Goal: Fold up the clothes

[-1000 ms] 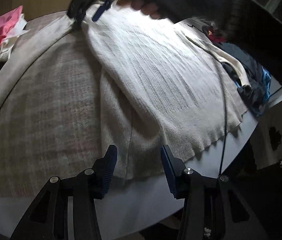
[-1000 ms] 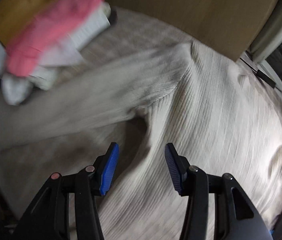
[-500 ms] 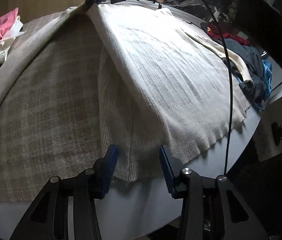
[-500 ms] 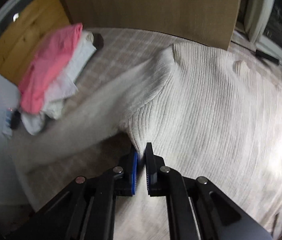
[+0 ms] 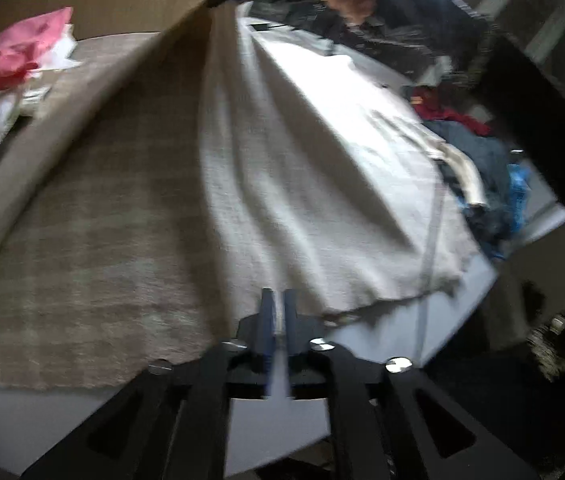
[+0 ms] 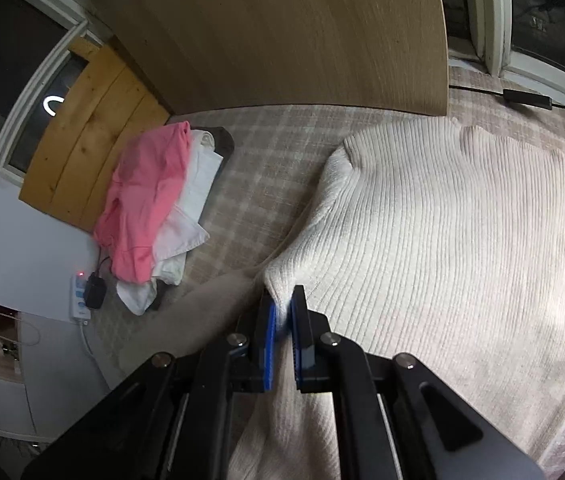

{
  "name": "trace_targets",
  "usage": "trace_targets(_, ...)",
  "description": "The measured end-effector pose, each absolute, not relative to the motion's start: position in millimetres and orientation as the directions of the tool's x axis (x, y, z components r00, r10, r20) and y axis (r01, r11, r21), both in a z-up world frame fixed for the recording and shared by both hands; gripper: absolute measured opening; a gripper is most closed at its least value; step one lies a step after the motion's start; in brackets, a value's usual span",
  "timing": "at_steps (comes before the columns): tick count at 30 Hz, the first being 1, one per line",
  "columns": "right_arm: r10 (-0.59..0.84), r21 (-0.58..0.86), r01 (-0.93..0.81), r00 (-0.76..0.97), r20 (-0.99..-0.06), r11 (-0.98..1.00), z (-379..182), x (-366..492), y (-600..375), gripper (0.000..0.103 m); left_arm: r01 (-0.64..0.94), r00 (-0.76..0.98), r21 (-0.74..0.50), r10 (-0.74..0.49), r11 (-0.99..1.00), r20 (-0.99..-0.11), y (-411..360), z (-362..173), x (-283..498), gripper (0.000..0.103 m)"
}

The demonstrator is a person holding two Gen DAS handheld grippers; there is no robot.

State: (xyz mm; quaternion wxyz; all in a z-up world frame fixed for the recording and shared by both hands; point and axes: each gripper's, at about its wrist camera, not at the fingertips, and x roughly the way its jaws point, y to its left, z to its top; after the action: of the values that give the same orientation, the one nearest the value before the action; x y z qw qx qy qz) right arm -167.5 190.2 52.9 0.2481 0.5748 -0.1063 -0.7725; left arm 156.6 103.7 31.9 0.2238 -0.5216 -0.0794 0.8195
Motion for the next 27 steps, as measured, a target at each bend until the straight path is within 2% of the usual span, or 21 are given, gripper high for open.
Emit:
trace_targets(1,-0.501,0.445,0.262,-0.214,-0.839,-0.857,51.5,-168.1,190.3,0.007,-0.281,-0.345,-0.369,0.451,-0.886,-0.823,107.1,28.8,153.5,0.032)
trace_targets(7,-0.479,0.422,0.265,-0.204,-0.854,-0.867,44.7,-168.9,190.9,0.007,-0.315,-0.308,-0.268,0.365,-0.911,-0.879,131.0,15.2,147.8,0.034)
trace_targets(10,-0.471,0.414,0.268,-0.2,-0.859,-0.87,41.0,-169.5,190.1,0.007,-0.341,-0.33,-0.218,0.333,-0.915,-0.883,137.3,12.7,148.2,0.027)
trace_targets(11,-0.469,0.412,0.27,-0.197,-0.861,-0.87,39.8,-169.8,190.1,0.007,-0.341,-0.334,-0.217,0.334,-0.915,-0.881,136.2,12.4,147.7,0.006)
trace_targets(14,-0.459,0.4,0.277,-0.195,-0.867,-0.874,40.6,-168.8,190.1,0.007,-0.311,-0.323,-0.334,0.43,-0.89,-0.843,121.0,16.6,145.0,0.003)
trace_targets(17,-0.443,0.382,0.285,-0.196,-0.874,-0.879,44.6,-166.7,190.0,0.007,-0.279,-0.343,-0.508,0.578,-0.815,-0.74,94.7,39.0,151.6,0.003)
trace_targets(22,-0.426,0.353,0.313,-0.207,-0.881,-0.882,55.5,-160.9,178.6,0.007,-0.23,-0.397,-0.668,0.695,-0.708,-0.6,45.3,67.9,178.6,0.0)
trace_targets(24,-0.416,0.335,0.333,-0.211,-0.885,-0.882,52.7,-160.7,162.4,0.007,-0.192,-0.413,-0.702,0.705,-0.686,-0.576,27.4,64.9,188.8,0.0)
trace_targets(27,-0.392,0.308,0.351,-0.201,-0.898,-0.884,35.7,-162.7,136.5,0.007,-0.11,-0.423,-0.697,0.668,-0.709,-0.613,5.6,46.1,193.8,0.0)
